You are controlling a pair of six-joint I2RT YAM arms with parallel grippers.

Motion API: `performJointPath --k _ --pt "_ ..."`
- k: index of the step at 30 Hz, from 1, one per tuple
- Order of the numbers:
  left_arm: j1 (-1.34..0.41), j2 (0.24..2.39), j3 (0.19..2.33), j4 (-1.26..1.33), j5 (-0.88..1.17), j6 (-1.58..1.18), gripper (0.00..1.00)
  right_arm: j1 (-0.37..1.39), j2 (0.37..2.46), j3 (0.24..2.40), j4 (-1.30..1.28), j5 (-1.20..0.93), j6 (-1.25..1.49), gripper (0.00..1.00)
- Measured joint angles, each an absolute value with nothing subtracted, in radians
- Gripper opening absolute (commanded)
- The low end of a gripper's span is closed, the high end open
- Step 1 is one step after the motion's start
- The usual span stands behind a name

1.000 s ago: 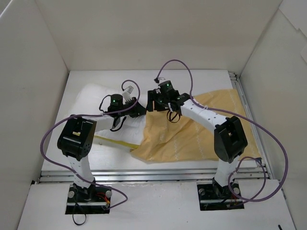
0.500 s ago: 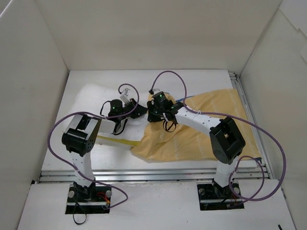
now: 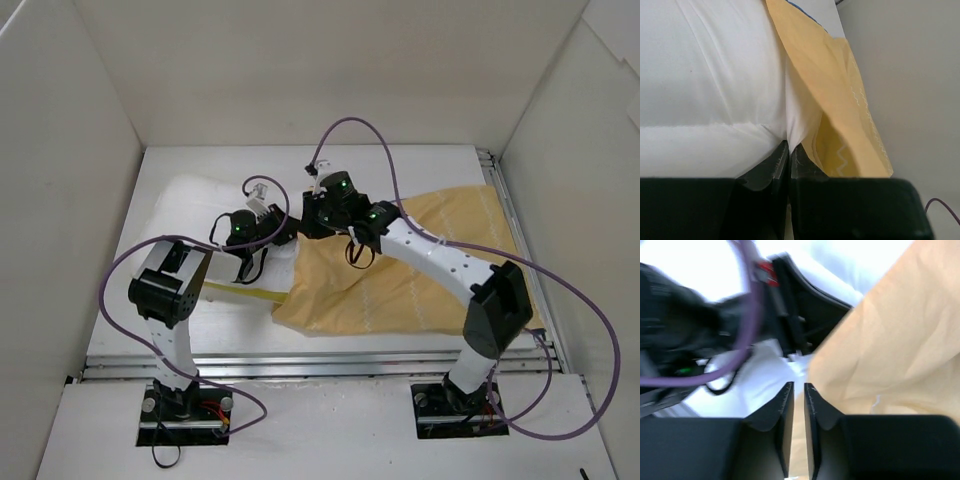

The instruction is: Put the pillow into the pillowcase

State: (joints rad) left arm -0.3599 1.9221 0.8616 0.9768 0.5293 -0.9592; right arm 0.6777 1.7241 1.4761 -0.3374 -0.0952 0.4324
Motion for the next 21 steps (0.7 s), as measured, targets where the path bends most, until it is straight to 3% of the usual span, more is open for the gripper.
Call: performJointPath --k 3,9,12,13,15,21 --pt "-0.36 1.921 0.862 0.977 0.511 -0.955 0.0 0.686 1.65 1.506 -0.334 -0.109 0.421 0.0" --pt "-0.386 1.922 0.862 1.008 0.463 -0.971 0.0 0.691 1.621 1.546 -0.327 -0.168 0.419 0.0" --pt "-0.414 1.93 0.862 1.029 0.43 -0.984 0.0 0.696 1.626 1.543 -0.339 -0.163 0.422 0.17" --pt "-0.424 1.935 0.862 1.04 0.419 -0.99 0.0 0.699 1.625 1.535 -0.339 -0.148 0.422 0.29" --pt "-0.44 1.943 0.862 1.062 0.405 -1.003 0.0 0.7 1.618 1.506 -0.339 -0.108 0.426 0.38" --pt "-0.47 1.954 0.845 1.134 0.344 -1.035 0.0 0.653 1.612 1.402 -0.393 -0.013 0.436 0.45"
